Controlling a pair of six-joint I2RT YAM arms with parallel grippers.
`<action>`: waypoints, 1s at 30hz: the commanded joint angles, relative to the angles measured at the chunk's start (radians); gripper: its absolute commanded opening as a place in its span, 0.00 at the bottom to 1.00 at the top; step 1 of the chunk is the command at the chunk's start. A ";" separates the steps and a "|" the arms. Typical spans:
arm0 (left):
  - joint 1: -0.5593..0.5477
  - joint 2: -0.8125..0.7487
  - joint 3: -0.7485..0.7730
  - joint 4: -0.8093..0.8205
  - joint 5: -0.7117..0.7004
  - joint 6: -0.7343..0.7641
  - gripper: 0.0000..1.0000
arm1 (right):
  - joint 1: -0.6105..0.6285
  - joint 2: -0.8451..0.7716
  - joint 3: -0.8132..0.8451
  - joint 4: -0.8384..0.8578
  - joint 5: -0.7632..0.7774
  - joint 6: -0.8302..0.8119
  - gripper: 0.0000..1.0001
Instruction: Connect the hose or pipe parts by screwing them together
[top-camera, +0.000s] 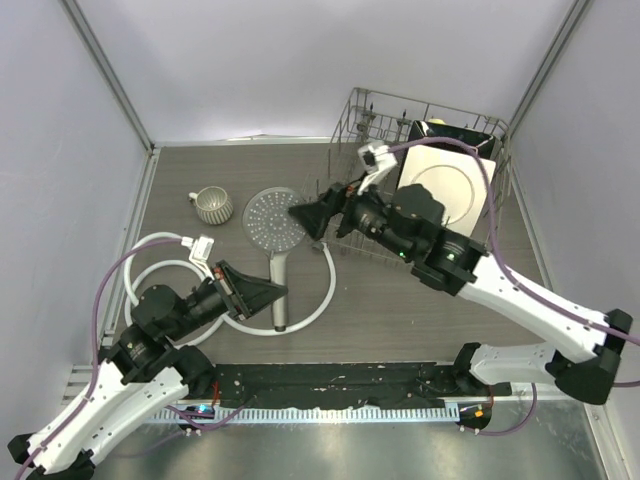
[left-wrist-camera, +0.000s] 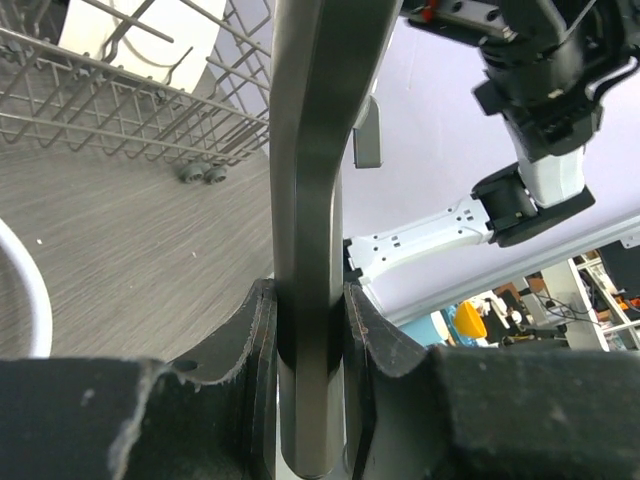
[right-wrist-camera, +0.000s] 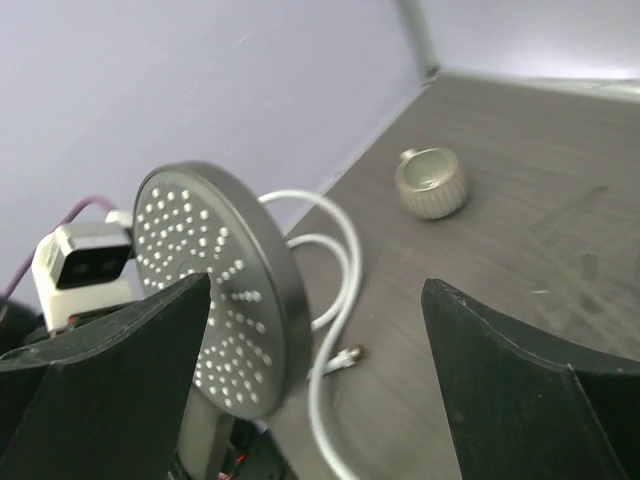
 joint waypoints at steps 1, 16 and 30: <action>0.005 -0.001 0.038 0.149 0.048 -0.038 0.00 | -0.008 0.079 0.027 0.175 -0.381 0.090 0.90; 0.005 0.035 -0.037 0.223 0.162 -0.185 0.50 | -0.081 0.089 -0.084 0.540 -0.573 0.276 0.01; 0.004 0.074 -0.048 0.229 0.205 -0.177 0.53 | -0.097 0.175 -0.047 0.518 -0.727 0.313 0.01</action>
